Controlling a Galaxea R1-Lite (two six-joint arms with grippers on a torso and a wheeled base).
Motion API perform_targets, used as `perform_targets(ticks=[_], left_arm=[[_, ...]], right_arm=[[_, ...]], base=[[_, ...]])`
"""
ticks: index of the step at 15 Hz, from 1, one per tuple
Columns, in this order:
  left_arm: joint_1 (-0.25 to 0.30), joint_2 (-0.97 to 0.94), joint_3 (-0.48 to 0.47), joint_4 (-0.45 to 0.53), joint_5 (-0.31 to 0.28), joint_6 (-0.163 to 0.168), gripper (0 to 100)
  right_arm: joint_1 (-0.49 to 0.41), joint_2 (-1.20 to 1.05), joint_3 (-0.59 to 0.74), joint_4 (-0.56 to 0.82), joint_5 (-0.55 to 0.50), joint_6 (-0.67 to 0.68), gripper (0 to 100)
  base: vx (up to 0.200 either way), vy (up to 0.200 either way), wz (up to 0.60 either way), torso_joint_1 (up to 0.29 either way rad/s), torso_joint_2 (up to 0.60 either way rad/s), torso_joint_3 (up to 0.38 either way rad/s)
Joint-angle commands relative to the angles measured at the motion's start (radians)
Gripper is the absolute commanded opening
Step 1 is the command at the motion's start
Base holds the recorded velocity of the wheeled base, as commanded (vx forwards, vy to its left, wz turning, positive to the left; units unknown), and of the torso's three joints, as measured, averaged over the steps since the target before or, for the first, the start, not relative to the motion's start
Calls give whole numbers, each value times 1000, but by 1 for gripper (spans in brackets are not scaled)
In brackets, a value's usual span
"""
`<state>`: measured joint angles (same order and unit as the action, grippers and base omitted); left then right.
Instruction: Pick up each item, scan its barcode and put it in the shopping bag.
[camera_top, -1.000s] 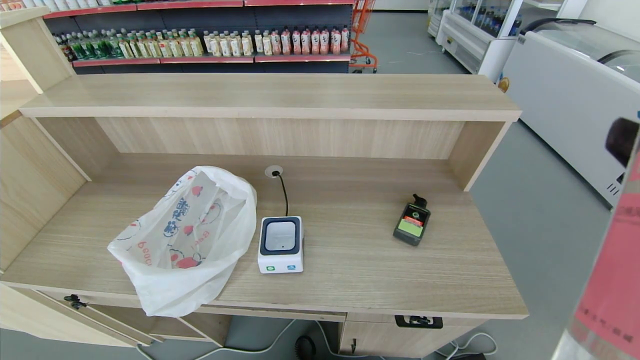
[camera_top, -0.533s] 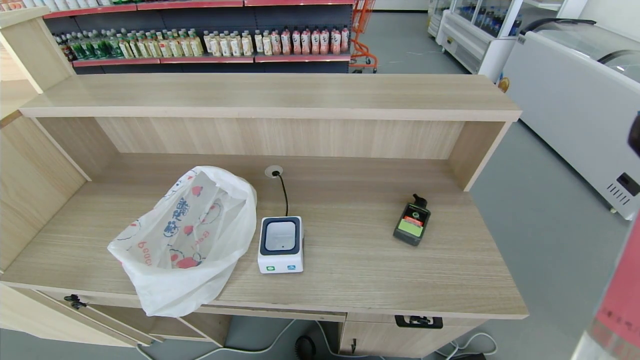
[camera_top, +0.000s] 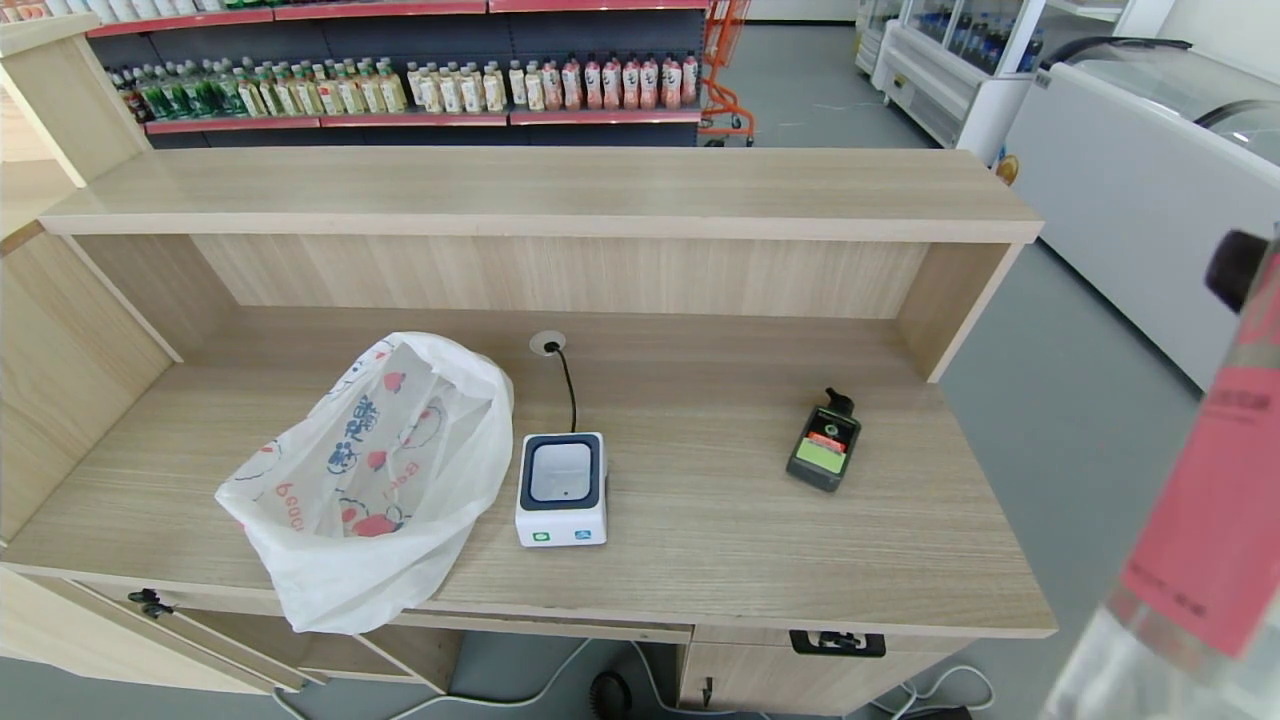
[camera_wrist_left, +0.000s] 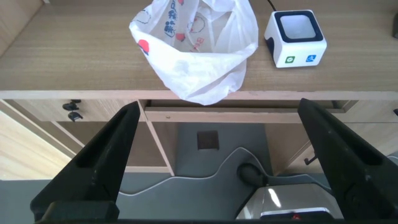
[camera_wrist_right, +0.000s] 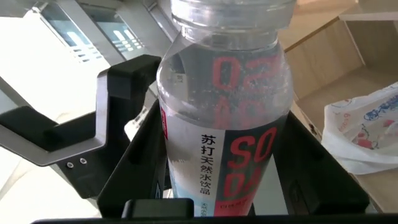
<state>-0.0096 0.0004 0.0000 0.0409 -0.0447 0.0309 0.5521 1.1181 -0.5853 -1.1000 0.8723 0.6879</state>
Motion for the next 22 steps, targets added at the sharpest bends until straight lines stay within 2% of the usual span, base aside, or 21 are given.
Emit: perform_targets(ticks=[1, 2, 4, 5, 6, 7, 10, 13, 14, 16, 19, 22], left_arm=[[0, 0, 0, 1, 0, 0, 100], [0, 1, 0, 1, 0, 0, 100], [0, 1, 0, 1, 0, 0, 100], [0, 1, 0, 1, 0, 0, 100], [0, 0, 0, 1, 0, 0, 100], [0, 1, 0, 1, 0, 0, 100], [0, 1, 0, 1, 0, 0, 100], [0, 1, 0, -1, 0, 0, 100], [0, 1, 0, 1, 0, 0, 100], [0, 1, 0, -1, 0, 0, 100], [0, 1, 0, 1, 0, 0, 100], [0, 1, 0, 1, 0, 1, 100]], right_arm=[[-104, 52, 47, 8, -3, -128, 0], [-186, 83, 79, 38, -7, -311, 0], [-291, 104, 84, 219, -42, -686, 0], [-348, 115, 79, 367, -147, -950, 0], [-391, 120, 81, 468, -266, -1137, 0], [-405, 114, 88, 491, -329, -1203, 0], [-402, 108, 91, 491, -362, -1202, 0], [-417, 97, 104, 479, -444, -1211, 0], [-419, 101, 104, 457, -524, -1237, 0], [-426, 114, 90, 411, -592, -1301, 0], [-420, 117, 98, 394, -608, -1464, 0], [-402, 103, 105, 393, -610, -1516, 0]], base=[[0, 0, 0, 0, 0, 0], [0, 0, 0, 0, 0, 0], [0, 0, 0, 0, 0, 0], [0, 0, 0, 0, 0, 0], [0, 0, 0, 0, 0, 0], [0, 0, 0, 0, 0, 0], [0, 0, 0, 0, 0, 0], [0, 0, 0, 0, 0, 0], [0, 0, 0, 0, 0, 0], [0, 0, 0, 0, 0, 0], [0, 0, 0, 0, 0, 0], [0, 0, 0, 0, 0, 0]])
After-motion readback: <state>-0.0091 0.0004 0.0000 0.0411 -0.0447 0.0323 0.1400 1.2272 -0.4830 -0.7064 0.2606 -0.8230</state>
